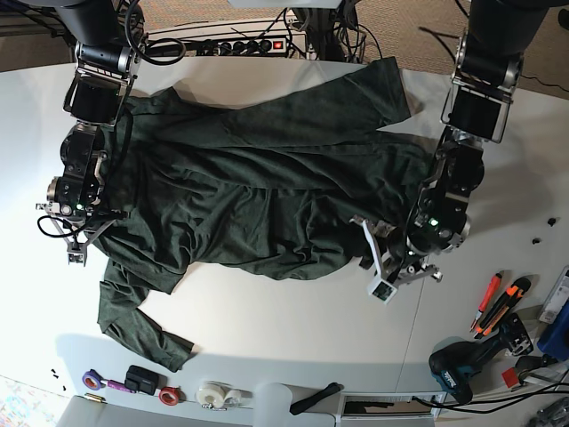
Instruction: Layout the t-shirt on the table in an organized manner, then fold the t-shirt properly
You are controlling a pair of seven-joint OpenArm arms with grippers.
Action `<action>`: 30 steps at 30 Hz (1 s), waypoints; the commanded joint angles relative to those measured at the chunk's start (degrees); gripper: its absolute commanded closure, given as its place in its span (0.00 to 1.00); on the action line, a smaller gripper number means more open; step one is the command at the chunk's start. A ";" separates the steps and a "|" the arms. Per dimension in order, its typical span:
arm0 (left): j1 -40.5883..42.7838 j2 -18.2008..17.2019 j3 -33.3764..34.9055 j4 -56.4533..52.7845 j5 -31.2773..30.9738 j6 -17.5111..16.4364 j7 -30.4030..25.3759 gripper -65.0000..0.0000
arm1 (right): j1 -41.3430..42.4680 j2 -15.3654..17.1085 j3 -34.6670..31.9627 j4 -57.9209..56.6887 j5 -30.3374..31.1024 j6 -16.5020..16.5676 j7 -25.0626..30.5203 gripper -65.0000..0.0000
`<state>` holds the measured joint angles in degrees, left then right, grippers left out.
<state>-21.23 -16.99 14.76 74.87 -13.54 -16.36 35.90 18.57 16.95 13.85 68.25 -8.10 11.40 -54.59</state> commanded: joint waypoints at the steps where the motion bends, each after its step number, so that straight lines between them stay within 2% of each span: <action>1: -1.40 0.04 -0.31 0.68 -0.66 -0.17 -1.29 0.74 | 1.42 0.98 0.13 1.05 -0.28 -0.31 1.03 1.00; 4: -0.70 0.81 -0.28 -0.13 -3.69 -0.15 -1.46 0.74 | 1.42 0.98 0.13 1.05 -0.28 -0.28 1.01 1.00; 8: 0.70 4.07 -0.28 -1.09 -3.80 -0.26 -2.60 0.74 | 1.42 0.98 0.13 1.05 -0.31 -0.28 0.98 1.00; 12: 1.09 7.04 -0.28 -1.27 -3.56 -3.13 -3.02 0.76 | 1.42 0.98 0.13 1.05 -0.28 -0.28 0.90 1.00; 13: 1.05 7.63 -0.28 -1.27 -3.56 -3.82 -3.08 0.83 | 1.40 0.98 0.13 1.05 -0.28 -0.31 0.87 1.00; 14: 1.07 8.00 -0.28 -1.27 -3.54 -4.15 -3.69 0.96 | 1.40 0.98 0.13 1.05 -0.28 -0.28 0.81 1.00; 15: 1.07 8.46 -0.28 -1.27 -3.54 -4.28 -4.37 1.00 | 1.42 0.98 0.13 1.05 -0.28 -0.28 0.79 1.00; 19: 1.03 9.51 -0.28 -1.25 -3.67 -5.20 -6.56 1.00 | 1.42 0.98 0.13 1.05 -0.28 -0.28 0.83 1.00; 21: 0.85 9.53 -0.28 -1.25 -4.92 -7.89 -7.04 1.00 | 1.42 0.98 0.13 1.05 -0.28 -0.28 0.83 1.00; 27: 0.61 10.08 -0.28 -0.96 -15.15 -19.91 -5.42 1.00 | 1.40 0.98 0.13 1.05 -0.28 -0.31 0.79 1.00; 30: 0.70 11.76 -0.28 -0.96 -16.55 -21.07 -1.40 1.00 | 1.40 0.96 0.13 1.05 -0.28 -0.31 0.76 1.00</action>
<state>-18.92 -5.56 14.74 72.86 -28.64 -36.80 36.01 18.57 16.95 13.85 68.25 -8.10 11.40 -54.61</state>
